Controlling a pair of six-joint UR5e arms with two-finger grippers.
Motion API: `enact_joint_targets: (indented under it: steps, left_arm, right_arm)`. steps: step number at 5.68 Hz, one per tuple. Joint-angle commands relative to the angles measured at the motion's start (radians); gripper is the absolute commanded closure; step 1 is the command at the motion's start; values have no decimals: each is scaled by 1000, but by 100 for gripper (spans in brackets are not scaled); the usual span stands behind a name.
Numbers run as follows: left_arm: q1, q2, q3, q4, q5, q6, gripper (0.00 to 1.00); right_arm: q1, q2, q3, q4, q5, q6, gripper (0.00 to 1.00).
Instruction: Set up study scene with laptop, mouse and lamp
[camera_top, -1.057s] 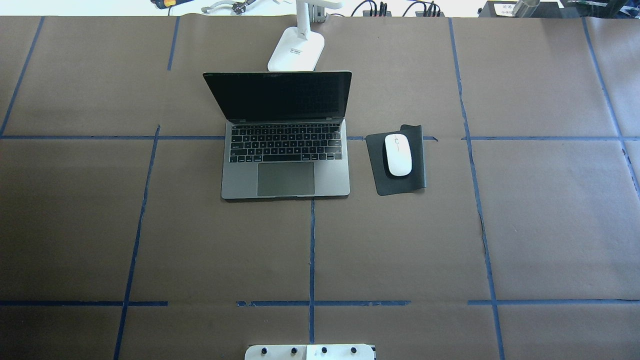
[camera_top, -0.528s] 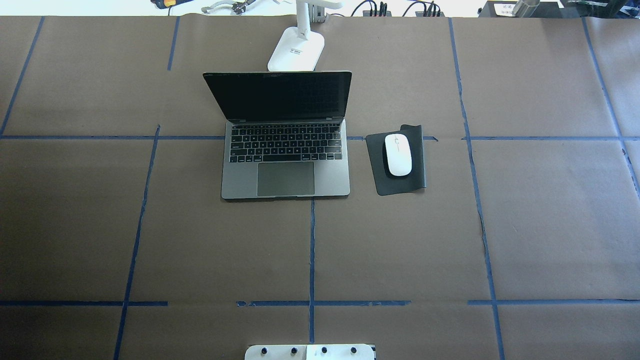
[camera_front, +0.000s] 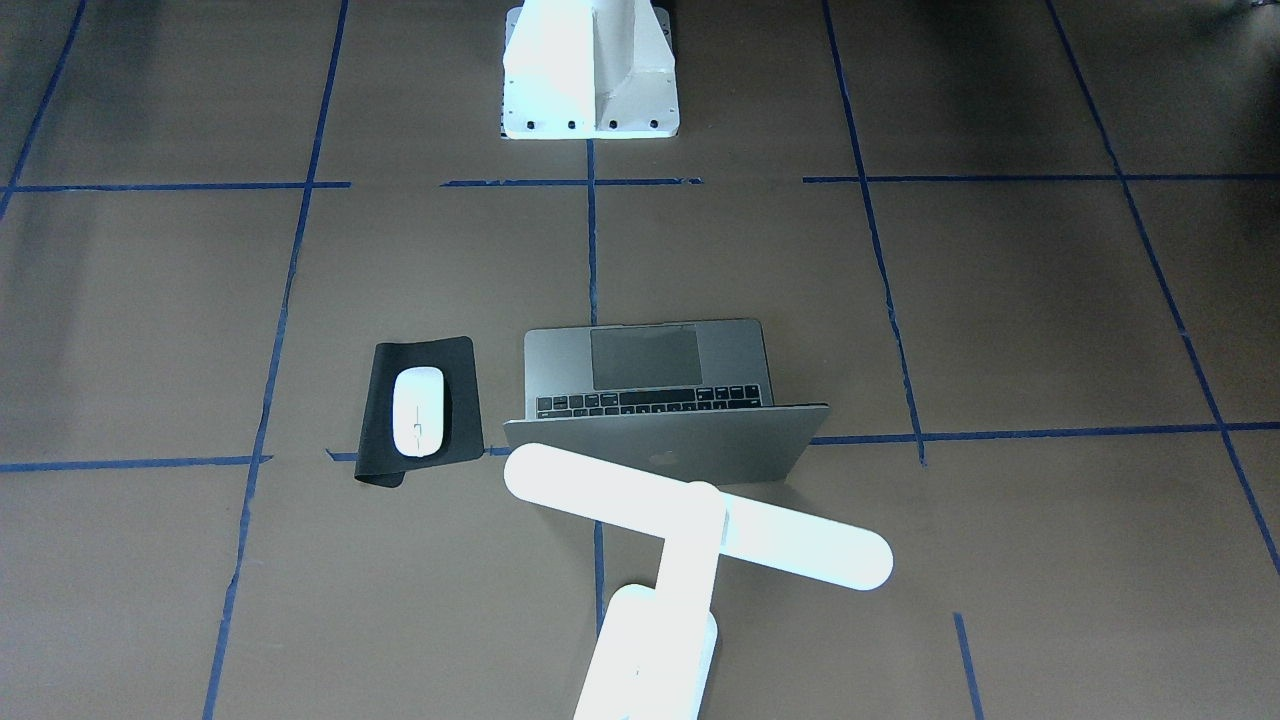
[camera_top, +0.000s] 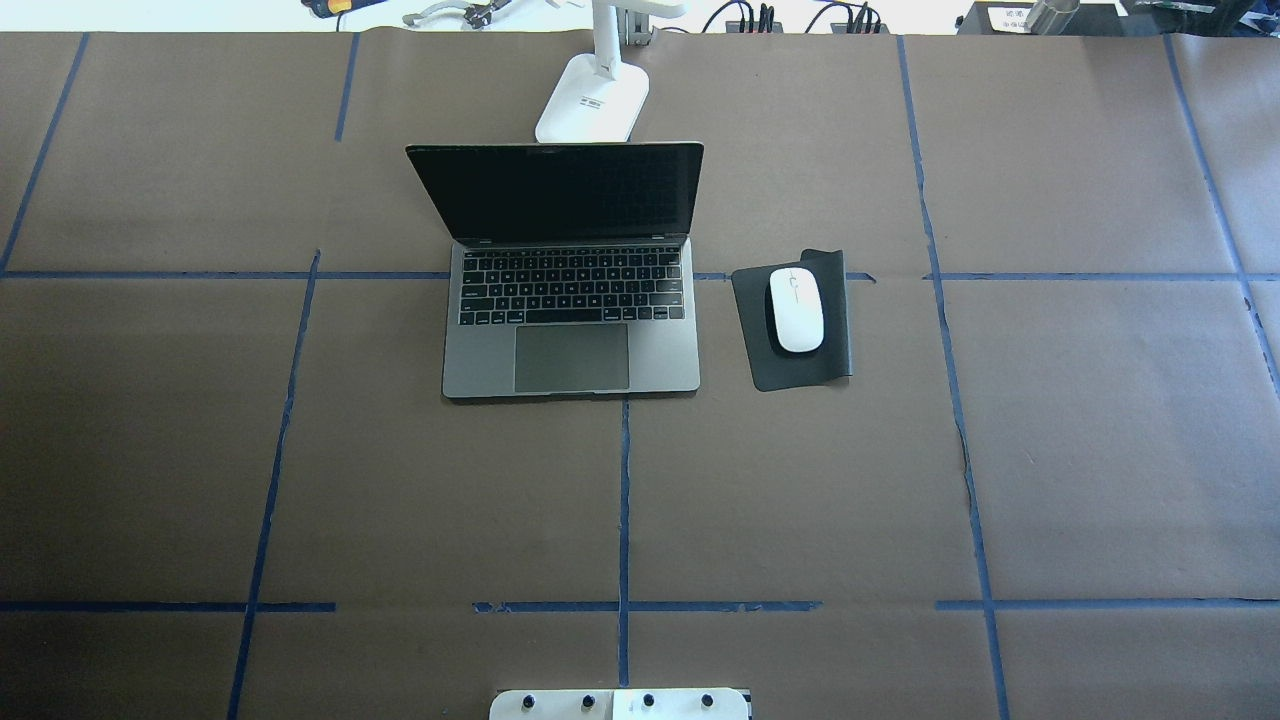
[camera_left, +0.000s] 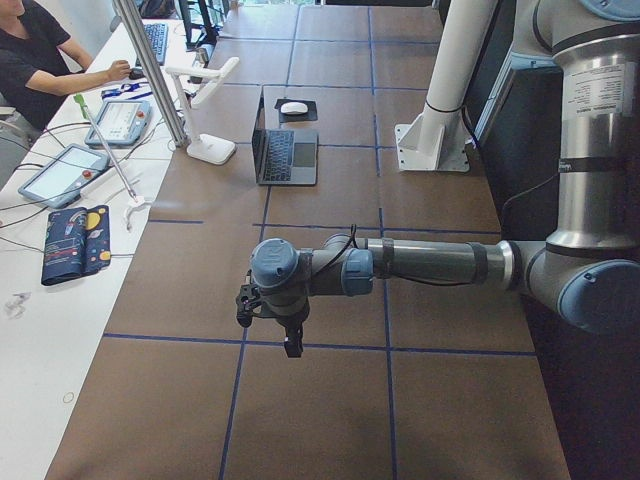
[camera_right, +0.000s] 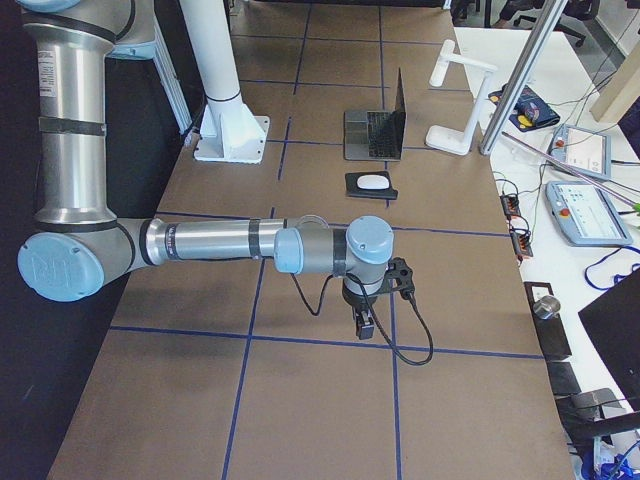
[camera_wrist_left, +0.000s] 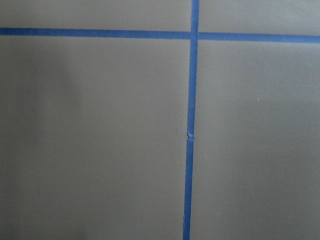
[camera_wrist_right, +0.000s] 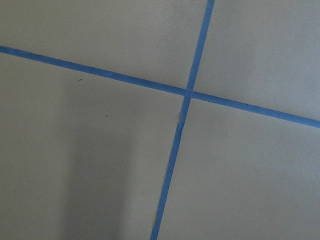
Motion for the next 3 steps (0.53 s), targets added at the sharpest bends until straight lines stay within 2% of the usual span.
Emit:
enact_joint_targets:
  steps: [1, 2, 3]
  left_arm:
    - [-3, -8, -13, -3, 1, 2, 0]
    - [-3, 1, -15, -3, -2, 2, 0]
    - [-5, 7, -15, -3, -1, 2, 0]
  right_arm:
    - [-3, -2, -1, 2, 6, -3, 0]
    - [-3, 1, 8, -5, 8, -21, 0]
    - [-3, 4, -14, -10, 9, -122, 0]
